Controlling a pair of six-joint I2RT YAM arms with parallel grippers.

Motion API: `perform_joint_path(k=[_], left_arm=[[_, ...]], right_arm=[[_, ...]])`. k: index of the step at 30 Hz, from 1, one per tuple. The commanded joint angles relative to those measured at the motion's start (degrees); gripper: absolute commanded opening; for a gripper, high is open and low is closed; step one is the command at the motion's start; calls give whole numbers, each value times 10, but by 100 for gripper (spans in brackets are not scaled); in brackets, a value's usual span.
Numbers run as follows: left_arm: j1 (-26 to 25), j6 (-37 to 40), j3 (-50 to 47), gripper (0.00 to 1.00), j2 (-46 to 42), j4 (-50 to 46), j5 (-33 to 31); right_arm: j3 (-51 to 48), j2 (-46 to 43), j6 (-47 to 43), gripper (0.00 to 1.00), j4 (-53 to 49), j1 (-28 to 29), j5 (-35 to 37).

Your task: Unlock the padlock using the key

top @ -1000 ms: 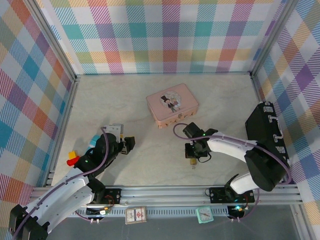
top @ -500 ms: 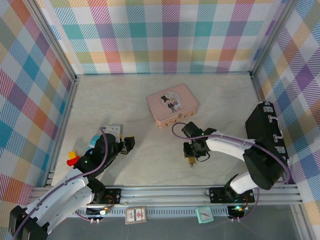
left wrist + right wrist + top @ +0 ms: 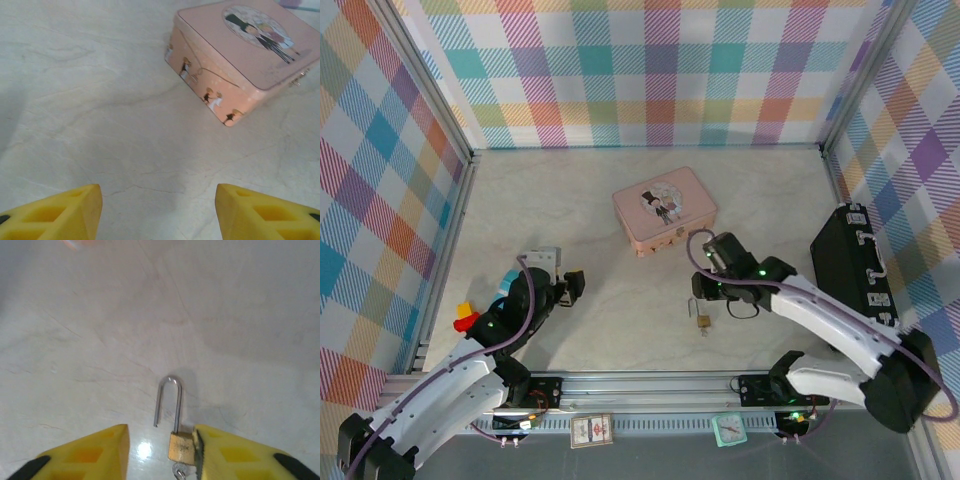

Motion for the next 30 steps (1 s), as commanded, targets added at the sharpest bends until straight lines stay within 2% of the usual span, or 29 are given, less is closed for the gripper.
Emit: perform_joint_path(k=[1,4,5,7,8,11,14,18,23,30], left_arm=[[-4,8,35,62,-22,-1,-84],[-3,9,43,65,-32,8,-153],[-3,11,43,69,-32,17,-175],[-2,14,47,94,-27,29,-206],[0,13,50,100,-22,33,-228],[4,39,49,100,-3,67,-265],[13,145,3,100,59,213,-285],[48,189,-3,100,178,322,-307],[115,173,22,100,298,356,-222],[164,204,24,100,434,466,-169]], right_arm=[[-1,-61,-51,53,5,2,74],[-19,-112,-85,71,48,2,146],[-26,-128,-97,77,66,2,174],[-45,-155,-125,84,112,2,225],[-59,-169,-137,88,141,1,252],[-112,-202,-196,94,241,-1,283],[-159,-218,-205,96,317,-12,288],[-172,-185,-204,98,334,-29,290],[-168,-145,-208,100,328,-63,295],[-178,-113,-222,99,354,-104,287]])
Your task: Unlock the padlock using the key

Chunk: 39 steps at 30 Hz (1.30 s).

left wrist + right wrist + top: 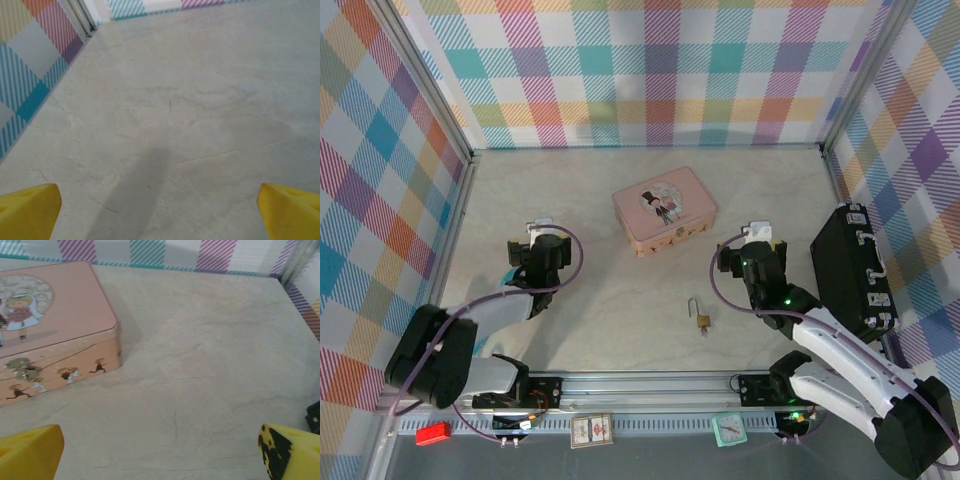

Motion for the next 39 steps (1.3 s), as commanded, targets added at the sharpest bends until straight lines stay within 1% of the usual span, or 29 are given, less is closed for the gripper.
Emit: perform_joint_path(k=[1,3,4,6,8,10,11,14,15,16,17,18,23,28,30,32,35,36,39], left_arm=[[22,34,1,100,39,108,46],[35,50,-3,100,68,142,68],[38,57,0,100,73,144,69],[50,59,-3,100,78,158,95],[69,44,-10,100,88,183,147],[86,27,-18,100,109,223,153],[99,11,-21,100,105,214,166],[133,4,-31,100,123,242,261],[136,7,-31,100,142,260,274],[142,5,-33,100,143,269,280],[144,-1,-24,100,135,234,283],[145,1,-27,100,140,250,284],[146,-2,-25,100,139,243,285],[146,-1,-27,100,139,248,284],[146,-1,-27,100,139,248,284],[146,-1,-27,100,139,249,284],[146,-1,-28,100,139,249,284],[146,-1,-28,100,139,249,284],[146,-1,-28,100,139,249,284]], right_arm=[[-7,14,-17,99,41,-16,6],[-8,27,-23,99,55,-28,-2],[-8,33,-24,99,60,-33,-3],[-12,44,-25,99,73,-41,-4],[-21,54,-30,99,94,-51,-4],[-25,66,-32,99,111,-64,-4],[-24,74,-32,99,118,-73,-4],[-26,103,-39,99,151,-98,-3],[-27,115,-40,99,165,-106,-3],[-29,123,-42,99,179,-111,-3],[-31,137,-46,99,197,-116,-3],[-34,151,-52,99,218,-120,-2],[-40,230,-93,99,325,-136,-7],[-56,291,-117,99,415,-162,-61],[-55,301,-126,99,440,-169,-76],[-71,308,-139,99,490,-173,-81],[-89,327,-140,99,554,-189,-121],[-88,340,-140,99,565,-191,-120],[-72,355,-140,99,551,-193,-117]])
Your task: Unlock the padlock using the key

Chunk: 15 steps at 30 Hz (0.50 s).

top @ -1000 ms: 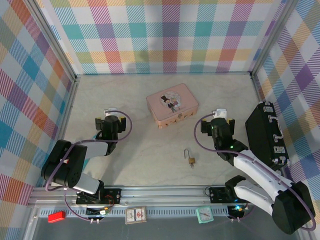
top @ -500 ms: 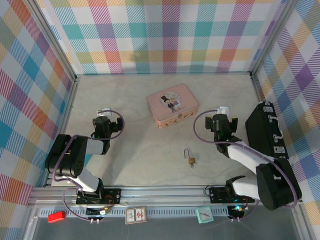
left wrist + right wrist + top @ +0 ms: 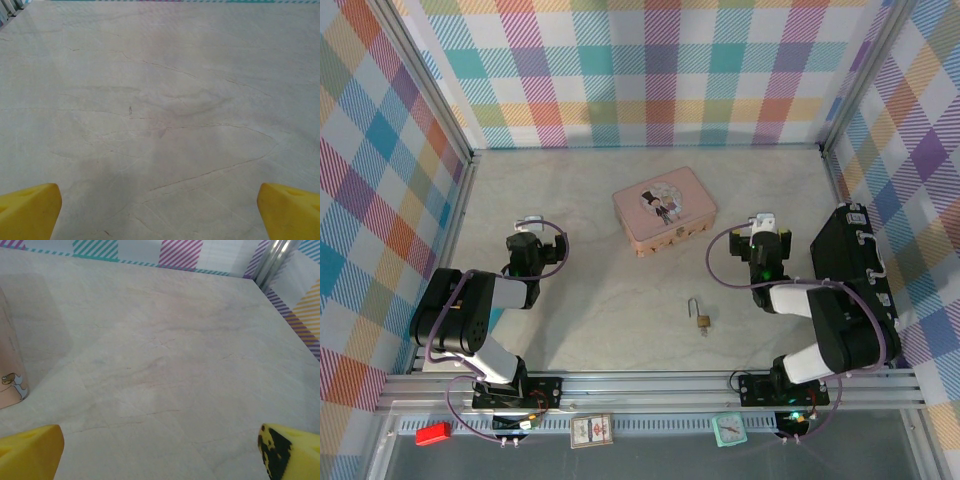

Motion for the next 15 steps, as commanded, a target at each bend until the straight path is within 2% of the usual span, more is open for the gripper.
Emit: perform_joint_path(k=[1,4,10,11,13,14,15], left_arm=[[3,-8,-5,100,0,25,10],[3,-9,-4,100,0,25,10],[3,-8,-5,100,0,26,10],[3,-9,-5,100,0,25,10],[3,-8,-5,100,0,25,11],[3,-9,-4,100,0,26,10],[3,-9,-4,100,0,25,10]], right_arm=[[12,12,-11,99,45,-9,-26],[21,11,10,99,21,-33,-60],[15,18,57,99,17,-101,-184],[6,44,57,99,70,-105,-188],[9,33,65,99,39,-111,-188],[3,43,62,99,71,-110,-186],[7,34,63,99,42,-110,-187]])
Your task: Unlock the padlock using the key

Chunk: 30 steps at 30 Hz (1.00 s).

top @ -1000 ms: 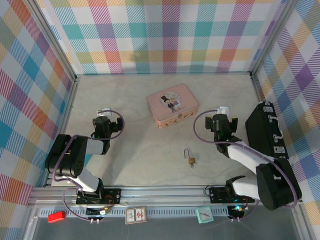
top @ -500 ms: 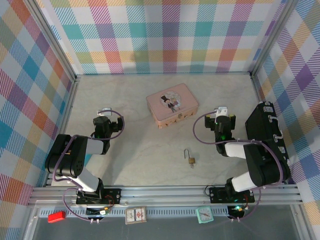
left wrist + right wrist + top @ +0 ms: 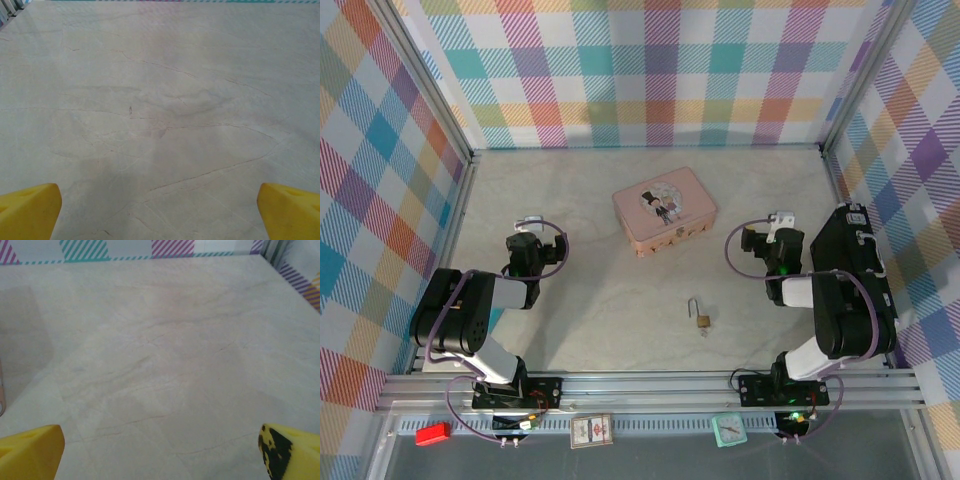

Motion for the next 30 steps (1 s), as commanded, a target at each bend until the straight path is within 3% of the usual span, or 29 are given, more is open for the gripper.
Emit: perform_joint_path(k=[1,30], left_arm=[[3,-9,-4,100,-1,25,10],[3,-9,-3,100,0,24,11]], right_arm=[[-3,1,16,99,29,-1,-35],[-4,0,17,99,27,0,-28]])
